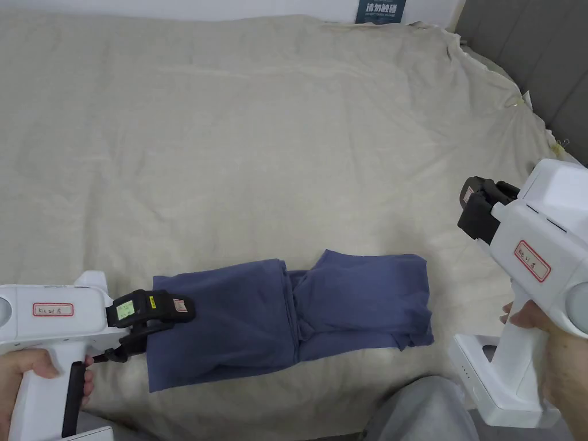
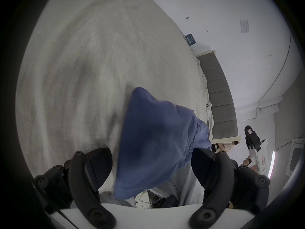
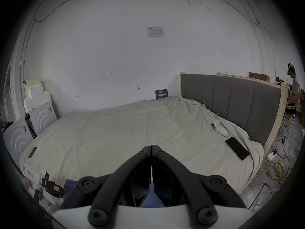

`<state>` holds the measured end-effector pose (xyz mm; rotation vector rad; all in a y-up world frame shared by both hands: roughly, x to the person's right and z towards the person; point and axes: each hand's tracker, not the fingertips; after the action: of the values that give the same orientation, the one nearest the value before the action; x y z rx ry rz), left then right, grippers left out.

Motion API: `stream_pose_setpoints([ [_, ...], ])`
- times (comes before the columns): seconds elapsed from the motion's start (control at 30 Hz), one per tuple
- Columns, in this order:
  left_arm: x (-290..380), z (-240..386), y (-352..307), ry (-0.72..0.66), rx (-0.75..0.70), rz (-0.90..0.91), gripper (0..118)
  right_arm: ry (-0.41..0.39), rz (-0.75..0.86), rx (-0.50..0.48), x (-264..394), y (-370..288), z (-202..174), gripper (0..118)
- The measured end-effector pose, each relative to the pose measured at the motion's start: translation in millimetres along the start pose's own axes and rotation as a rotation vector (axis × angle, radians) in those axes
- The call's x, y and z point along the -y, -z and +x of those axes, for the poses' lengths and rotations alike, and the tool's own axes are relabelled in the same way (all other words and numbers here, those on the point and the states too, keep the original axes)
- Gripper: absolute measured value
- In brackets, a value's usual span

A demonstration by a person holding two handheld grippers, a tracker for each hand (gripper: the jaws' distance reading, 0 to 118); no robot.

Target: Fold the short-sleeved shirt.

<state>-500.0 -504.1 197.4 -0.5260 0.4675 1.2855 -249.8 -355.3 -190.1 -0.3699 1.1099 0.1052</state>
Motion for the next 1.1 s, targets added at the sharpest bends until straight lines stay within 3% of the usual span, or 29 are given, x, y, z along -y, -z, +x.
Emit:
stream_pose_setpoints([
  [0.03,1.8,2.3,2.5,0.016,-0.003,-0.002,85,-0.001,-0.003,-0.001,0.5,1.1,-0.3,0],
  [0.1,1.8,4.3,5.5,0.024,-0.015,-0.002,82,0.001,-0.005,-0.006,1.3,1.3,-1.2,0],
  [0.13,1.9,4.8,6.3,0.026,-0.016,-0.002,67,0.001,-0.006,-0.008,1.5,1.3,-1.8,0],
  [0.2,4.3,5.9,14.1,0.046,-0.128,-0.007,22,-0.004,-0.006,-0.013,1.7,1.2,-3.4,0],
  [0.27,7.8,11.1,15.5,0.058,-0.108,0.016,18,-0.006,-0.005,-0.014,1.9,0.9,-4.3,0],
  [0.43,6.8,36.7,19.4,0.023,-0.242,0.028,10,-0.006,-0.007,-0.021,1.9,0.1,-6.0,0],
  [0.6,-11.2,59.8,0.6,-0.017,-0.279,0.091,8,-0.002,0.002,-0.029,-0.6,-3.9,-5.7,0],
  [0.77,-38.3,62.0,-38.4,0.027,-0.367,0.233,8,-0.003,0.017,-0.032,-5.8,-6.2,-3.6,0],
  [0.9,-54.5,56.7,-67.5,0.104,-0.565,0.309,8,0.008,0.026,-0.034,-7.5,-5.9,-3.0,0],
  [1.03,-60.6,52.9,-97.3,0.093,-0.661,0.374,8,0.015,0.026,-0.043,-7.7,-5.2,-5.3,0],
  [1.1,-52.9,66.6,-98.4,0.196,-0.734,0.359,8,0.012,0.028,-0.048,-7.5,-4.5,-7.9,0],
])
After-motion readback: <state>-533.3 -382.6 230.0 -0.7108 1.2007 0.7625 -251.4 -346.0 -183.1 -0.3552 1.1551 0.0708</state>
